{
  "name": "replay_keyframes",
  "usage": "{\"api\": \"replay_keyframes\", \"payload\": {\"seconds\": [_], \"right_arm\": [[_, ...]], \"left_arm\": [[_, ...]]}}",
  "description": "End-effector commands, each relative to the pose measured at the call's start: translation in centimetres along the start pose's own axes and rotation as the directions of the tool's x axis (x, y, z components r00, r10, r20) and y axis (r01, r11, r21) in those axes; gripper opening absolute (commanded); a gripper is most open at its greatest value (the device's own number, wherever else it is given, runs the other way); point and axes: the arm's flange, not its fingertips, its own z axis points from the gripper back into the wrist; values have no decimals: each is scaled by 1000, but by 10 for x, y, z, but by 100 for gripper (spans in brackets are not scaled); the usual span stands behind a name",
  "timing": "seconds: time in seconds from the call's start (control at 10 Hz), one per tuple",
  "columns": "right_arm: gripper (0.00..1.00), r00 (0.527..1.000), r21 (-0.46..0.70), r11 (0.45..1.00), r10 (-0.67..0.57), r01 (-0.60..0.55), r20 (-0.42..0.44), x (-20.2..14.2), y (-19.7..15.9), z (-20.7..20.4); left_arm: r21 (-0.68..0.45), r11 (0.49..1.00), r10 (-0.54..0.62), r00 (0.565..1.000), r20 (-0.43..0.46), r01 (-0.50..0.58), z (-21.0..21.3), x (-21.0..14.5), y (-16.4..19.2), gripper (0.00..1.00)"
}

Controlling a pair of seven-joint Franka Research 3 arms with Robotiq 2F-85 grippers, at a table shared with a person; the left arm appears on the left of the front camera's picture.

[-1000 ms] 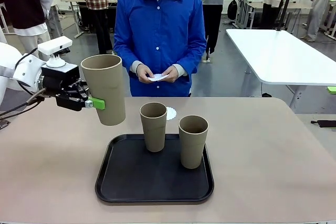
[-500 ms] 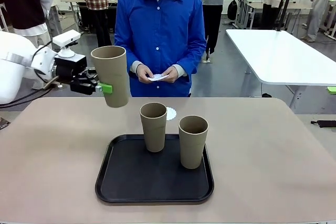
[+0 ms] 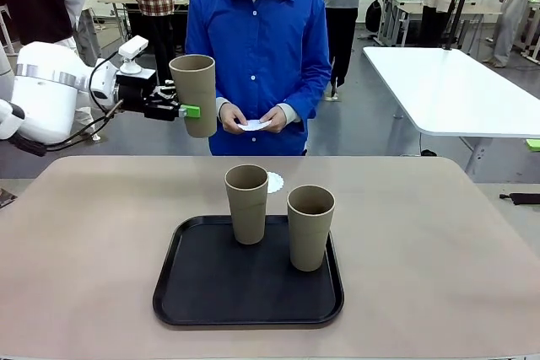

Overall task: Place coasters on the table and set cups on them.
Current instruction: Pick up one Reusable plastic cup and place it on a coaster set by the human.

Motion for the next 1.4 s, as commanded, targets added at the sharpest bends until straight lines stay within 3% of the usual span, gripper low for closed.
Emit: {"api": "replay_keyframes", "payload": {"seconds": [0.0,0.1,0.2,0.7,1.3], "right_arm": [[100,1000,6,1000,4,-4,3,0,1,0],[100,1000,6,1000,4,-4,3,0,1,0],[100,1000,6,1000,4,-4,3,0,1,0],[100,1000,6,1000,4,-4,3,0,1,0],[100,1000,6,1000,4,-4,3,0,1,0]], "left_arm": [[5,999,34,999,0,-34,-11,2,3,85],[-35,998,46,999,11,-46,-11,1,-13,85],[1,1000,8,1000,-2,-8,-3,-1,3,85],[-3,1000,19,1000,0,-19,-3,-4,1,85],[-92,994,50,997,-65,-56,-80,-51,56,85]]}}
